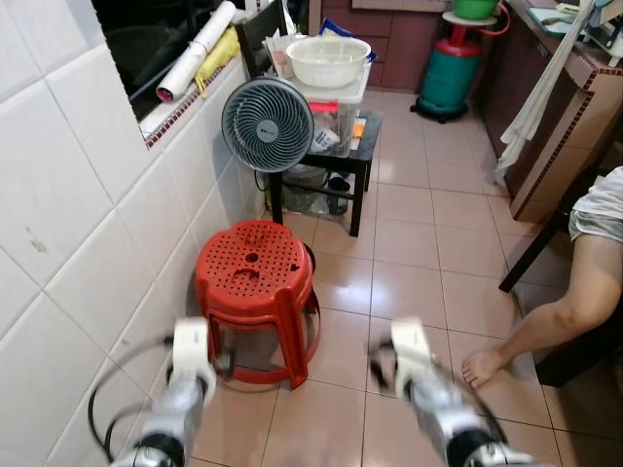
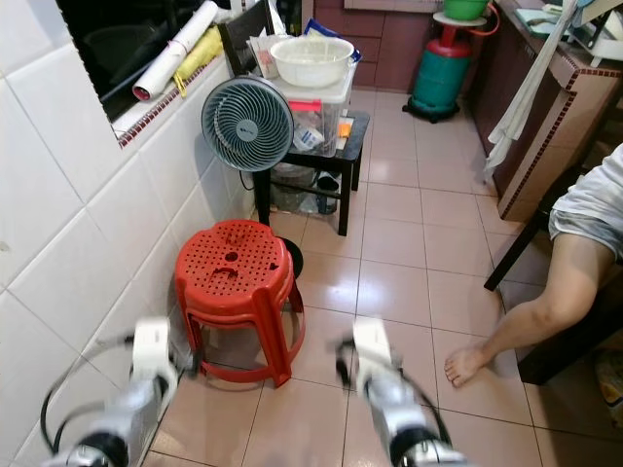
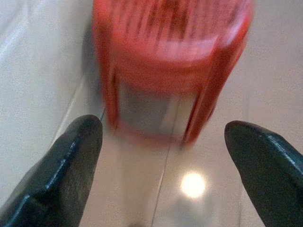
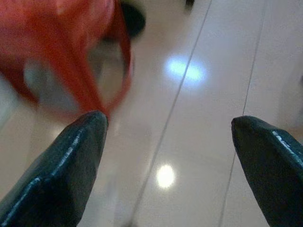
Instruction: Setting the table
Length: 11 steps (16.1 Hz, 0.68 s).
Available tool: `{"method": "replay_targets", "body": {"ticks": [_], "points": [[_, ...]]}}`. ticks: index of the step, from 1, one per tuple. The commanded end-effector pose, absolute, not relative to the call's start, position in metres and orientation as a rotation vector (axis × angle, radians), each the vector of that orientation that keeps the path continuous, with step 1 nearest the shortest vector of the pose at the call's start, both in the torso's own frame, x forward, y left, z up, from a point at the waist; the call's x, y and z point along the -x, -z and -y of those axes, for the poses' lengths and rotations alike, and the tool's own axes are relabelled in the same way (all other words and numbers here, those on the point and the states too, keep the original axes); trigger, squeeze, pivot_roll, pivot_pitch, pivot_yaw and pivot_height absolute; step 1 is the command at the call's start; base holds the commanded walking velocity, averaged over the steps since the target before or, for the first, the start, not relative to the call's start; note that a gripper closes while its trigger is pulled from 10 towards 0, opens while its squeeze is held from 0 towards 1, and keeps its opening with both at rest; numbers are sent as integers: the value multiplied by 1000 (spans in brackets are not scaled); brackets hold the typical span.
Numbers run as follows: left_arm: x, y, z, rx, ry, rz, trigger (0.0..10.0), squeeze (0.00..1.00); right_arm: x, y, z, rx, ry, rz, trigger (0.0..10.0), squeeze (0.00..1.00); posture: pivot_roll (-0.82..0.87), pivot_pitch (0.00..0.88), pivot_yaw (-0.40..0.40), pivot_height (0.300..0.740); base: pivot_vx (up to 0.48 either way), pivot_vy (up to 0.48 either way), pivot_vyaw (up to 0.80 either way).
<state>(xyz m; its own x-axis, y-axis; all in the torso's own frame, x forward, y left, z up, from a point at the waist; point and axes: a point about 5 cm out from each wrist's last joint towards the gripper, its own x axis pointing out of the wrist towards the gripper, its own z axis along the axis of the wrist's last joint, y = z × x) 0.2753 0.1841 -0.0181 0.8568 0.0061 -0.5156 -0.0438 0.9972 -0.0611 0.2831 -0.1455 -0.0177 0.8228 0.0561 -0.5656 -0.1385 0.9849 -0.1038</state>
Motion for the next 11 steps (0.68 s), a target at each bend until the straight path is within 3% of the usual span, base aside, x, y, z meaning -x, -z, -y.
{"method": "replay_targets", "body": {"ticks": [1, 4, 6, 9, 11], "points": [[-293, -7, -187, 89, 10, -390, 10000, 0, -296, 1, 153, 142, -86, -485, 10000, 0, -103, 0, -11, 740, 0, 0, 0], [-293, -30, -190, 49, 98, -251, 10000, 0, -302, -21, 161, 93, -118, -348, 10000, 0, -111, 0, -14, 740, 0, 0, 0], [-272, -40, -188, -13, 193, -184, 10000, 0, -294, -41, 176, 126, -108, -242, 10000, 0, -151, 0, 15, 740, 0, 0, 0], [-243, -48, -177, -40, 273, -142, 10000, 0, -261, -55, 192, 127, -115, -219, 10000, 0, -228, 0, 84, 740, 0, 0, 0], [-237, -50, -188, -23, 194, -150, 10000, 0, -232, -43, 193, 152, -88, -268, 10000, 0, -256, 0, 84, 740, 0, 0, 0]]}}
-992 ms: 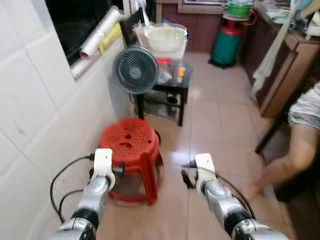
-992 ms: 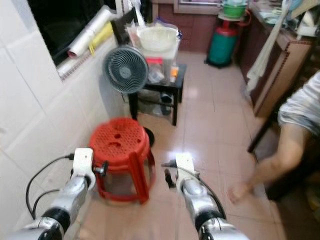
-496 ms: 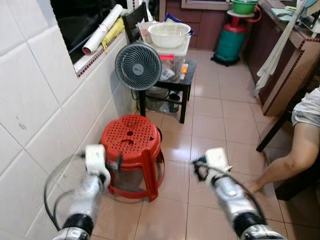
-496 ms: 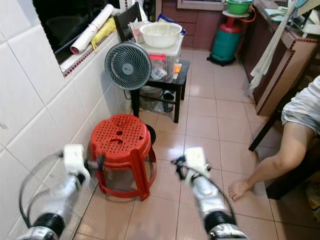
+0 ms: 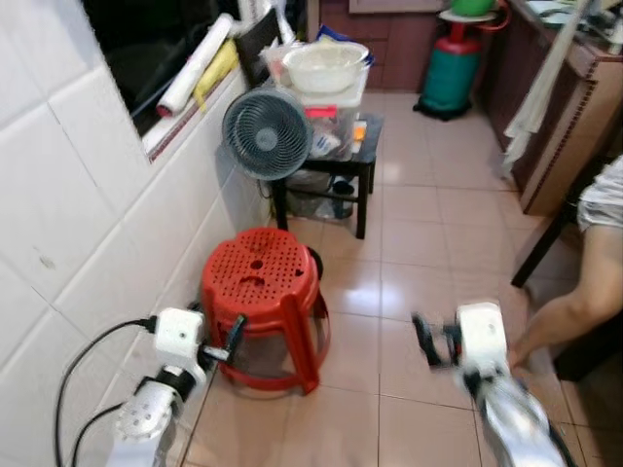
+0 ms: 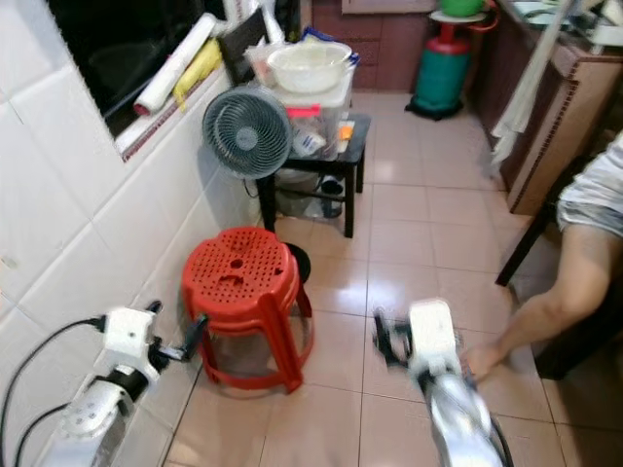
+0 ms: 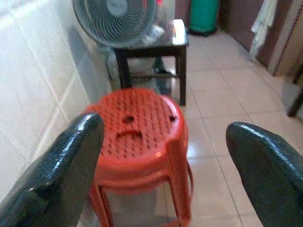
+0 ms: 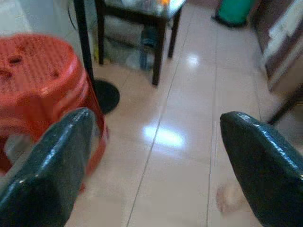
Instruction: Setting the table
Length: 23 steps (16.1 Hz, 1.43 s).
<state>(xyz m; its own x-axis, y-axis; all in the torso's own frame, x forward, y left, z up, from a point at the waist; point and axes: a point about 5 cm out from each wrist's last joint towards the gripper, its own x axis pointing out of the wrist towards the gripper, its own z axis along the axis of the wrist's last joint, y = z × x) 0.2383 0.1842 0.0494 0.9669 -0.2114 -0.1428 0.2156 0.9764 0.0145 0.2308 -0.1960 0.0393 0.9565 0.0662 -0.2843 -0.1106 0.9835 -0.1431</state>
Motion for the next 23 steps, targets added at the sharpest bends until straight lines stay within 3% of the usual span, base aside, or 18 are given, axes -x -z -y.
{"method": "replay_targets", "body": {"ticks": [1, 4, 8, 11, 16, 18, 20, 23], "points": [[-237, -49, -188, -27, 196, -155, 10000, 0, -229, -42, 191, 132, -83, -270, 10000, 0, -256, 0, 84, 740, 0, 0, 0], [-243, -56, -175, -13, 263, -171, 10000, 0, -216, -48, 181, 124, -36, -287, 10000, 0, -238, 0, 53, 740, 0, 0, 0], [-253, -73, -159, 48, 241, -137, 10000, 0, -232, -60, 174, 75, -49, -288, 10000, 0, -167, 0, 11, 740, 0, 0, -308], [-250, -70, -163, 79, 179, -163, 10000, 0, -242, -69, 170, 94, -69, -266, 10000, 0, -178, 0, -2, 740, 0, 0, -677], [-254, -70, -169, 87, 118, -223, 10000, 0, -244, -63, 176, 20, -10, -374, 10000, 0, -164, 0, 0, 740, 0, 0, 0], [-258, -72, -168, 76, 118, -231, 10000, 0, -245, -70, 165, 10, -46, -333, 10000, 0, -172, 0, 0, 740, -292, 0, 0], [-261, -75, -166, 81, 104, -231, 10000, 0, -244, -72, 175, 69, 7, -310, 10000, 0, -174, 0, 1, 740, -368, 0, 0], [-262, -75, -166, 85, 103, -238, 10000, 0, -240, -71, 177, 19, -17, -331, 10000, 0, -185, 0, 11, 740, -374, 0, 0]]}}
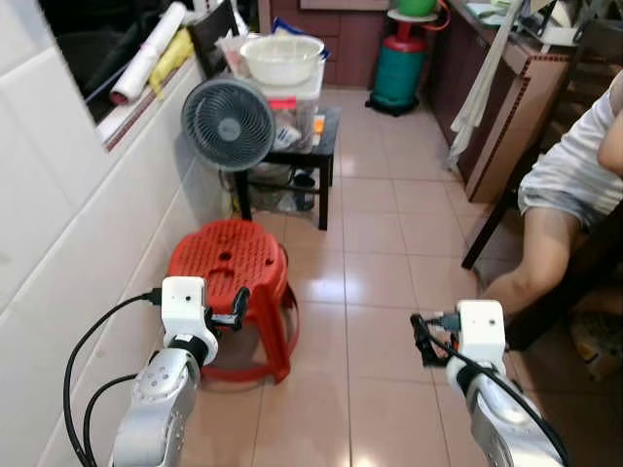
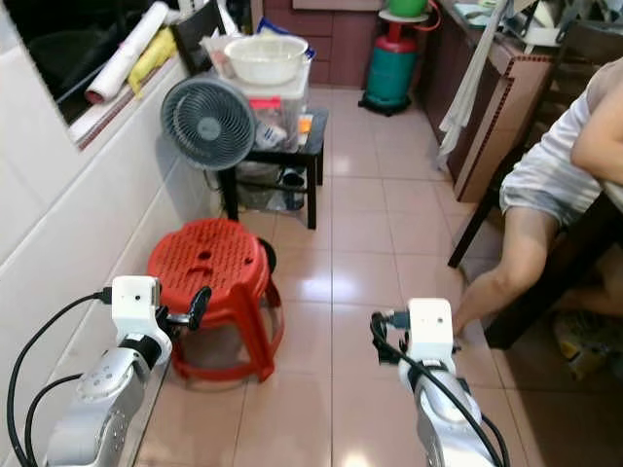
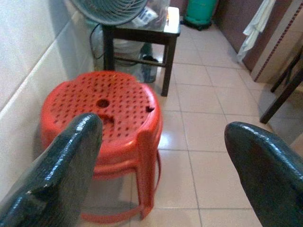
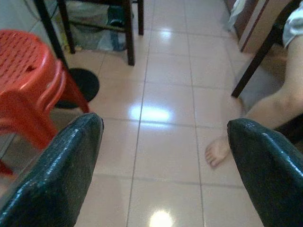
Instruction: Setting the table
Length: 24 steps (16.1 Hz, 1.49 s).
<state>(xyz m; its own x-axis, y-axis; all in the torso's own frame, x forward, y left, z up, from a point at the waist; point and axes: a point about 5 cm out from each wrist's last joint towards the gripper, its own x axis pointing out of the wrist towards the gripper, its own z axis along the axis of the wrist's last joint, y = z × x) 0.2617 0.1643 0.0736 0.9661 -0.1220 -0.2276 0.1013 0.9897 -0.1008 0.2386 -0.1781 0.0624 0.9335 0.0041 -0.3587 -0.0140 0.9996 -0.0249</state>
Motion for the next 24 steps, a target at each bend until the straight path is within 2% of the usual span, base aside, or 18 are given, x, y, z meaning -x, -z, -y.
{"method": "replay_targets", "body": {"ticks": [1, 5, 9, 12, 16, 19, 24], "points": [[-263, -74, -166, 83, 106, -241, 10000, 0, -240, -72, 176, 16, -21, -323, 10000, 0, -192, 0, 16, 740, -364, 0, 0], [-277, -82, -171, 96, 99, -235, 10000, 0, -241, -78, 176, -3, -18, -289, 10000, 0, -205, 0, 26, 740, -308, 0, 0], [-285, -93, -172, 158, 126, -198, 10000, 0, -242, -77, 178, 43, 18, -313, 10000, 0, -215, 0, 33, 740, 0, 0, 0], [-286, -97, -171, 182, 147, -173, 10000, 0, -244, -82, 172, 25, 16, -251, 10000, 0, -218, 0, 33, 740, 0, 0, 0], [-280, -91, -169, 203, 175, -191, 10000, 0, -242, -89, 174, 88, -9, -211, 10000, 0, -220, 0, 33, 740, 0, 0, 0], [-282, -90, -168, 245, 188, -187, 10000, 0, -244, -84, 173, 62, -5, -251, 10000, 0, -216, 0, 31, 740, 0, 0, -773], [-282, -90, -168, 255, 205, -186, 10000, 0, -245, -84, 173, 67, -19, -245, 10000, 0, -216, 0, 30, 740, 376, 0, -777]]}}
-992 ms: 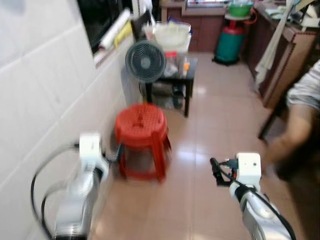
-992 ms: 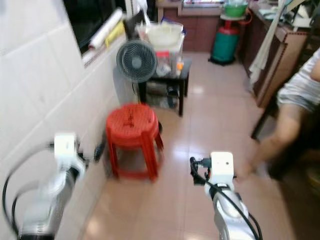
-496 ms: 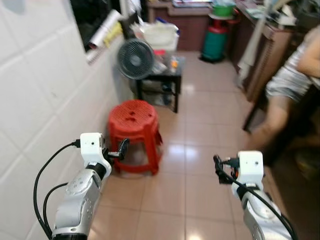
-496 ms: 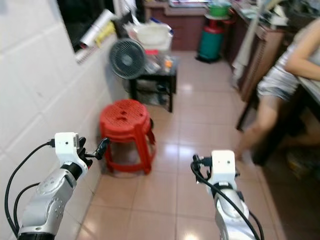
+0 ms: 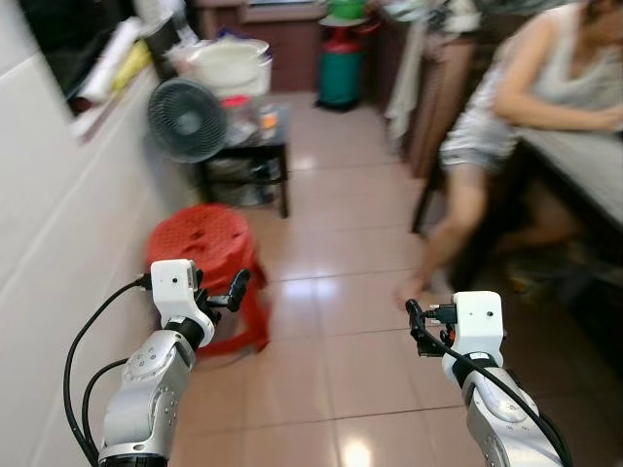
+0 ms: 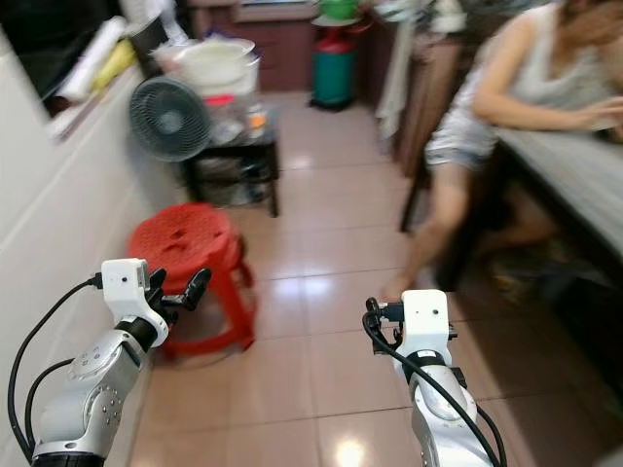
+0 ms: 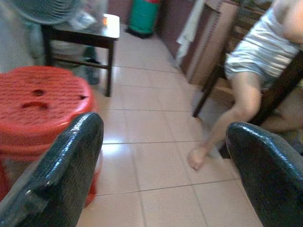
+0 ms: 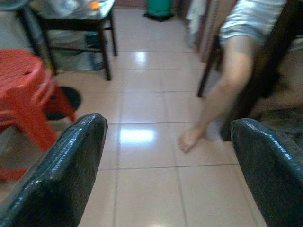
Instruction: Setting the table
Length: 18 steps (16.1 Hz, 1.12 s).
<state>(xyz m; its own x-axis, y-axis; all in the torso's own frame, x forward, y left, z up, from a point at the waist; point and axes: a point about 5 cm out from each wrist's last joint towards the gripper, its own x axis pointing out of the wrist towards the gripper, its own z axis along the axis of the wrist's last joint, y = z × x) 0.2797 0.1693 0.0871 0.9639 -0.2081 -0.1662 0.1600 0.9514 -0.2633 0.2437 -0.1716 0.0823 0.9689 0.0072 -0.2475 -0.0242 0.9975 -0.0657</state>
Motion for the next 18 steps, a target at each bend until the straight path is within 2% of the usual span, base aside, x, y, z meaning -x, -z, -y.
{"method": "replay_targets", "body": {"ticks": [1, 14, 18], "points": [[-282, -90, -167, 257, 213, -187, 10000, 0, -245, -84, 173, 67, -19, -246, 10000, 0, -217, 0, 32, 740, 480, 0, -781], [-278, -84, -163, 247, 266, -230, 10000, 0, -239, -77, 167, 54, -32, -268, 10000, 0, -224, 0, 42, 740, 445, 0, -680], [-278, -72, -169, 215, 181, -317, 10000, 0, -238, -75, 166, 51, -37, -275, 10000, 0, -220, 0, 40, 740, 0, 0, -152]]}}
